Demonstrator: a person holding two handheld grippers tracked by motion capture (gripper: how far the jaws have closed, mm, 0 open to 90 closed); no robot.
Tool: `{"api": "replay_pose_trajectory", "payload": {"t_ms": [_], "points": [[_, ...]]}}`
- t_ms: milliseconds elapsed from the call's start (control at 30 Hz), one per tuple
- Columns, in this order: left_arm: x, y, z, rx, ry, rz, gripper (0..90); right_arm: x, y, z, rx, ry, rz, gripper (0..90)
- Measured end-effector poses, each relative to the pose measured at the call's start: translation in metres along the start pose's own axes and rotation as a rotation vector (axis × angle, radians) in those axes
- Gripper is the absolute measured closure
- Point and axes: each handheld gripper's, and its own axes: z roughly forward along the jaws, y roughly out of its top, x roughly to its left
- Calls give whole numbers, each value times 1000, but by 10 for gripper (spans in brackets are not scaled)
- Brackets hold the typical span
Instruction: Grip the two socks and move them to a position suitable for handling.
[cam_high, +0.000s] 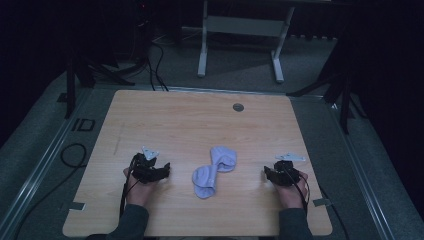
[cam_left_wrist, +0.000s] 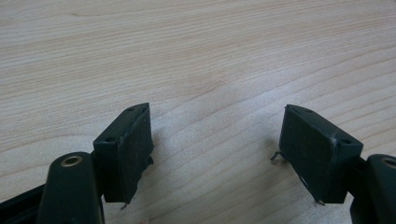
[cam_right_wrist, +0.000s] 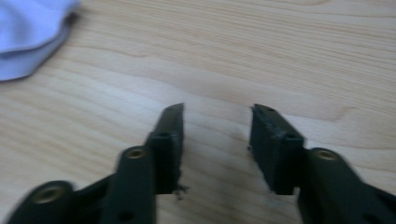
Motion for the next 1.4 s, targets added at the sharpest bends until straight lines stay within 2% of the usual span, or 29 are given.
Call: {"api": "replay_pose_trajectory", "payload": {"t_ms": [133,167,233,267,433,600,767,900,1100,1267,1400], "points": [[0,1,-1,8,-4,5,261,7,3,-5,-3,42,-34,728],[0,1,-1,8,-4,5,261,7,3,-5,-3,42,-34,728],[1,1,-1,13,-7,8,261,14,5,-9,-9,77,-68,818],[1,1,-1,14,-8,8,260,16,6,-11,-9,83,-74,832],[0,1,-1,16,-9,6,261,22,7,-20,-23,99,-92,862],[0,1,-2,25,-7,6,261,22,11,-32,-35,118,-87,882],[-1,1,-3,33,-12,11,255,32,22,-46,-57,137,-143,883],[-2,1,-4,40,-17,17,266,45,33,-49,-64,158,-198,887],[-6,2,-8,40,-31,22,435,75,45,-44,-53,213,-281,890],[-6,2,-9,41,-38,24,505,106,51,-37,-32,309,-326,890],[-7,2,-10,43,-43,30,542,133,54,-29,-19,347,-382,891]]}}
